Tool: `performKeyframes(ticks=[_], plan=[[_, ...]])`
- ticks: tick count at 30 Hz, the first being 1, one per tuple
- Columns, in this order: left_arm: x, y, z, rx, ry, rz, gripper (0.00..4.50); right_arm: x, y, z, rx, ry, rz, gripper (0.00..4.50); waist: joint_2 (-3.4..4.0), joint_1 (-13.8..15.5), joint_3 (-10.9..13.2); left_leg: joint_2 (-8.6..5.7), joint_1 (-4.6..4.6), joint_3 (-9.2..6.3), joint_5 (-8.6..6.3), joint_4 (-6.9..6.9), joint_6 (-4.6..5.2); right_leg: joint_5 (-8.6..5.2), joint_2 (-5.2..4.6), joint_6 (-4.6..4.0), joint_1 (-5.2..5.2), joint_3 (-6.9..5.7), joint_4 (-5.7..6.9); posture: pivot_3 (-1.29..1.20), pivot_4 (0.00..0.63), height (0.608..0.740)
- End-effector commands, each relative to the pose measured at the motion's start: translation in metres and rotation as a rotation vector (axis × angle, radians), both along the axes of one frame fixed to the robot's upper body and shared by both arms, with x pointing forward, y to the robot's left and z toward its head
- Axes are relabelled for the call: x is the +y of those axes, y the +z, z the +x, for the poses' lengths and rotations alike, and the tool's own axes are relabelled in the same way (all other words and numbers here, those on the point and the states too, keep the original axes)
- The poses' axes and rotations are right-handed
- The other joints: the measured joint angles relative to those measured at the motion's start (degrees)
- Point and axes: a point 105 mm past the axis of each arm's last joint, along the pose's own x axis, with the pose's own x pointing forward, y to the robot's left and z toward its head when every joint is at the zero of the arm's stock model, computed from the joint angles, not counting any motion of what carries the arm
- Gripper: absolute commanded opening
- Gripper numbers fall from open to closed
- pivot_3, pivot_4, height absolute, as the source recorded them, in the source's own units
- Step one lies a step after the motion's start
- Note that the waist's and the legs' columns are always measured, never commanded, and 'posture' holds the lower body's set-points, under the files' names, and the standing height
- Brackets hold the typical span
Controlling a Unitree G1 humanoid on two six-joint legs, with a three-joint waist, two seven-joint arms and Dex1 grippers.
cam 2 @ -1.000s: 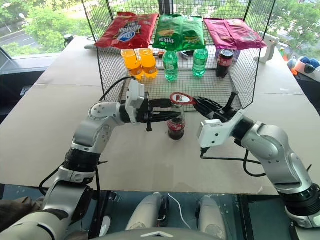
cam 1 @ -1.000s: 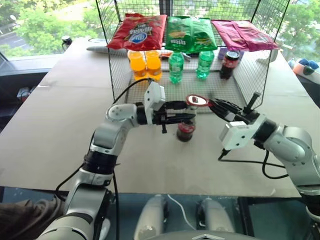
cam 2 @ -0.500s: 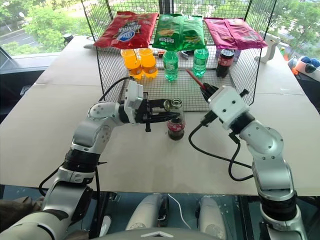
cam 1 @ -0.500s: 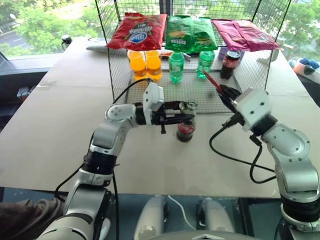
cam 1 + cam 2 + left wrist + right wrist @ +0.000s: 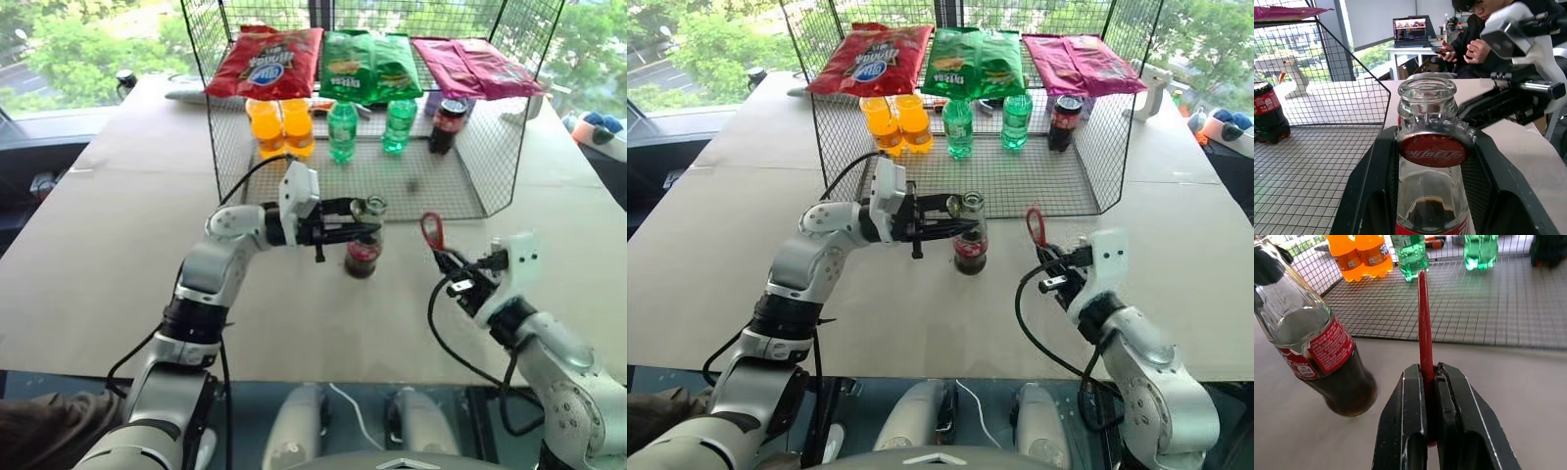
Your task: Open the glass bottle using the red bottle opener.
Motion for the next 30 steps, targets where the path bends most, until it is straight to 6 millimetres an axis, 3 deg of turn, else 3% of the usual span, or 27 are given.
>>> performKeyframes(ticks=[1,10,11,16,19,25,30], plan=[[-0.001,-0.012,0.003,0.026,0.029,0.043,1.42,-0.002,-0.016,0.004,0.138,-0.027,0.125,0.0,0.02,0.0,0.0,0.01,0.0,-0.01,0.0,0.0,-0.01,0.0,0.0,-0.01,0.0,-0.01,0.0,0.0,0.15,0.74],[-0.001,-0.01,0.003,0.009,0.039,0.036,1.42,-0.013,-0.035,0.029,0.338,-0.067,0.298,0.0,0.13,0.0,0.1,-0.05,-0.09,0.01,-0.01,-0.04,-0.01,0.03,-0.02,-0.06,-0.11,-0.01,-0.01,0.0,0.15,0.74],[-0.001,-0.009,0.002,0.009,0.04,0.035,1.39,-0.014,-0.038,0.03,0.355,-0.066,0.289,0.89,0.15,0.0,0.1,-0.04,-0.1,0.0,0.0,-0.06,-0.01,0.03,-0.01,-0.06,-0.12,-0.02,-0.01,0.0,0.15,0.74],[0.0,-0.009,0.001,0.008,0.042,0.032,1.39,-0.017,-0.047,0.029,0.397,-0.058,0.24,3.24,0.19,-0.1,0.0,-0.06,-0.14,0.02,0.02,-0.07,0.03,0.03,0.0,-0.05,-0.15,0.0,-0.02,0.0,0.15,0.74],[0.0,-0.009,0.001,0.009,0.045,0.029,1.39,-0.025,-0.042,0.03,0.336,-0.096,0.147,4.46,0.19,-0.1,0.0,-0.05,-0.11,0.01,0.01,-0.06,0.01,-0.03,0.0,0.05,-0.12,-0.01,-0.02,0.0,0.15,0.74],[0.001,-0.005,0.002,0.011,0.051,0.004,1.39,-0.027,-0.03,0.025,0.21,-0.087,-0.019,4.48,0.21,0.1,0.0,-0.13,-0.19,0.01,-0.01,-0.05,-0.01,-0.1,-0.18,0.17,-0.12,-0.05,-0.11,0.0,0.15,0.74],[0.001,-0.003,0.001,0.013,0.048,-0.002,1.39,-0.027,-0.029,0.023,0.172,-0.095,-0.058,4.48,0.22,0.0,0.0,-0.09,-0.22,-0.02,0.0,-0.1,0.01,-0.09,-0.07,0.14,-0.18,-0.06,-0.11,0.0,0.15,0.74]])
